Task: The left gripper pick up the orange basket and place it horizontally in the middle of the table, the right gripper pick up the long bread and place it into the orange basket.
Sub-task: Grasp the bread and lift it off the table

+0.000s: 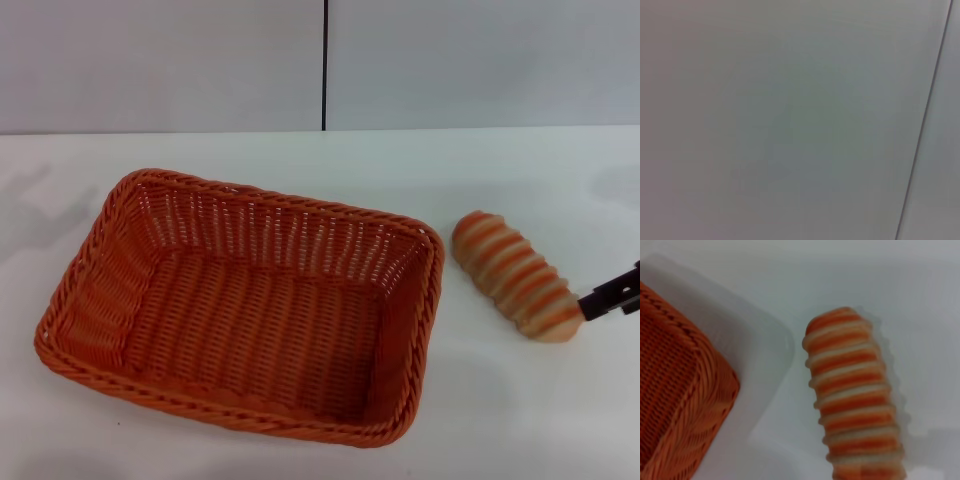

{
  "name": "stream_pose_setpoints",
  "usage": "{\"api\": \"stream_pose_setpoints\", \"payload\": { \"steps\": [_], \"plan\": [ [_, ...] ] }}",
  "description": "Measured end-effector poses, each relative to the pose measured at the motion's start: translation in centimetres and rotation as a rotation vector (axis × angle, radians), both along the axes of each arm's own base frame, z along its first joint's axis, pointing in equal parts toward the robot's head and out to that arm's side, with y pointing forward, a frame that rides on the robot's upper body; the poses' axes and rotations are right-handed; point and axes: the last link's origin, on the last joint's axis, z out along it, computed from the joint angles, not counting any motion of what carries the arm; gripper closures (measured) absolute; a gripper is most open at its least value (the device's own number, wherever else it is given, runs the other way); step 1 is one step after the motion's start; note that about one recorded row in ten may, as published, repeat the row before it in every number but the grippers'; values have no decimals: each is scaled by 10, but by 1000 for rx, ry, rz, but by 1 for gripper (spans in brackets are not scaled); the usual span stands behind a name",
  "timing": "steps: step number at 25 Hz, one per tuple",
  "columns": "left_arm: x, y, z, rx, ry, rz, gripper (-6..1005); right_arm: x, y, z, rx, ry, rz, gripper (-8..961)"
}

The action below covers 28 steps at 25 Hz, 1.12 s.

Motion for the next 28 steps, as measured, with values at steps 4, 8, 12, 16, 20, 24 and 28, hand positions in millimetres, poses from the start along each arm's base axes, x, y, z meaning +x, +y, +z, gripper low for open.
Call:
{"api": "stream_pose_setpoints", "payload": {
  "steps": [4,8,12,16,20,24,28],
  "plan": [
    [-1,-3,-2,-1,9,-10,187,8,3,-14,-6,14,-27,279],
    [-2,-7,-3,-5,12,-16,187,12,5,-26,-20,28,-28,281],
    [-3,-7,-5,-7,4,-13,187,14,7,-35,-27,34,-34,282],
    [-3,-8,-5,-7,3,-13,187,18,9,-37,-18,30,-43,284],
    [-4,-8,-8,-13,-13,-11,187,22,8,-37,-13,29,-55,306],
    [-4,-7,-9,-16,-20,-11,187,23,9,-35,-7,29,-56,336],
    [-3,-6,-10,-16,-24,-13,187,24,9,-33,-4,32,-50,381]
  ]
}}
